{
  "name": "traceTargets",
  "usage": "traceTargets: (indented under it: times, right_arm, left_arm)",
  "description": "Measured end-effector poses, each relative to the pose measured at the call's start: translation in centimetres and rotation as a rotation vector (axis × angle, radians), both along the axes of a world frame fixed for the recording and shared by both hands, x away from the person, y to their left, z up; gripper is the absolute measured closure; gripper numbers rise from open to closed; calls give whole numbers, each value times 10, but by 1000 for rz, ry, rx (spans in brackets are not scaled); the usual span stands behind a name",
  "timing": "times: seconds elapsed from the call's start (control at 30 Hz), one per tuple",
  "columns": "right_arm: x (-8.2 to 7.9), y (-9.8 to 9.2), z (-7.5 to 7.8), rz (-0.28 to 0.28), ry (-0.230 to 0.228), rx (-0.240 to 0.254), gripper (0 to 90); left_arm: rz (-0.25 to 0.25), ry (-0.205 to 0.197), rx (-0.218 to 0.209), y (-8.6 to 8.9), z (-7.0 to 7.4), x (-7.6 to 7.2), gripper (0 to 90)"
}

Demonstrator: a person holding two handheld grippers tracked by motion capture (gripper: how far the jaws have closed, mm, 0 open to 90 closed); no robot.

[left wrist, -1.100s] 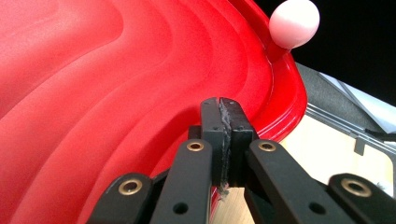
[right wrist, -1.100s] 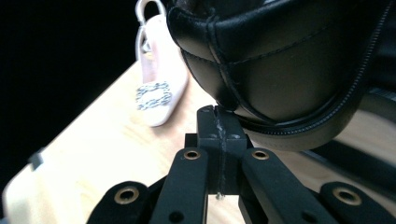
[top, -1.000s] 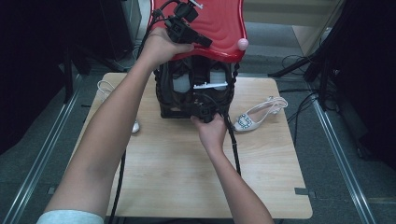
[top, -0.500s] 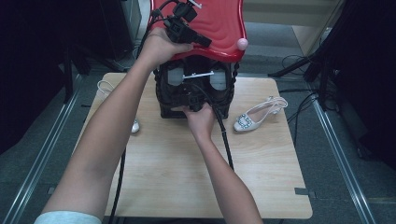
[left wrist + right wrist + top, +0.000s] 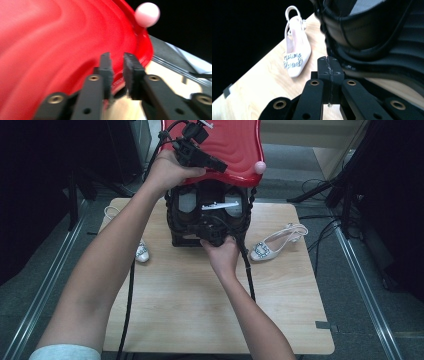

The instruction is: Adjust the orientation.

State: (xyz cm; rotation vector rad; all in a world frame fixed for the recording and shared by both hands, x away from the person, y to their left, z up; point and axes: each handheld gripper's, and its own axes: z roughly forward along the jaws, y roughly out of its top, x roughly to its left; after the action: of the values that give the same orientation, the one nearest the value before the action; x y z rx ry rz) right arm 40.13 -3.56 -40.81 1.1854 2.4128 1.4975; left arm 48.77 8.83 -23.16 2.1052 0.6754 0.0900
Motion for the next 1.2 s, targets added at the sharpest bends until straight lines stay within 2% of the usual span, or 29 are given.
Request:
traceTargets:
  times: [0.03, 0.1, 0.17, 0.27, 0.3, 0.33, 0.37, 0.47, 0.53, 0.6, 0.67, 0.83, 0.9, 1.0, 1.03, 1.07, 1.1, 1.13, 1.2]
  right_arm:
    - [-6, -5, 0, 7, -31, -12, 859]
    - [-12, -11, 0, 25, -29, 7, 825]
    - [-18, -18, -2, 54, -13, 39, 810]
    - [-25, -24, -4, 62, -15, 49, 836]
    - [-29, -28, -6, 61, -24, 54, 836]
    - [-32, -31, -8, 81, -33, 71, 826]
    - [-38, -34, -13, 114, -36, 61, 800]
    - [-51, -41, -18, 67, -76, 25, 711]
    - [-53, -44, -20, 63, -66, 24, 696]
    - [-57, -51, -26, 67, -55, 43, 698]
    - [-58, -58, -32, 86, -28, 83, 709]
    - [-66, -76, -45, 70, 9, 123, 634]
    - [-70, -84, -50, 62, 8, 117, 589]
    - [-76, -95, -57, 45, -1, 99, 576]
    - [-76, -99, -60, 48, 5, 98, 558]
    - [-75, -106, -63, 77, 27, 117, 498]
    - [-76, -108, -64, 89, 31, 123, 475]
    - [-77, -110, -64, 100, 30, 123, 461]
    - [-79, -112, -64, 108, 13, 113, 461]
  left_arm:
    - [9, 7, -18, 1, 1, -3, 636]
    - [-1, 31, -19, 4, 5, -11, 610]
    - [0, 10, -1, 7, 8, -19, 585]
    - [2, 7, -4, 12, 9, -26, 546]
    - [3, -5, 4, 15, 9, -30, 532]
    - [0, -12, 9, 18, 8, -35, 508]
    - [-15, -24, 22, 25, 6, -43, 483]
    - [-24, -34, 6, 36, 2, -57, 479]
    - [-19, -32, 7, 40, 1, -60, 471]
    - [-7, -26, -2, 49, -4, -67, 467]
    - [12, -22, -5, 58, -10, -73, 466]
    - [28, -6, -9, 77, -28, -86, 465]
    - [30, -14, 7, 82, -36, -91, 465]
    - [45, -6, 1, 90, -48, -94, 461]
    - [50, 0, -4, 92, -52, -96, 456]
    - [54, 2, -2, 94, -56, -97, 449]
    - [68, -11, 19, 96, -62, -104, 450]
    - [77, -21, 32, 98, -65, -107, 453]
    - [75, -19, 25, 99, -67, -111, 456]
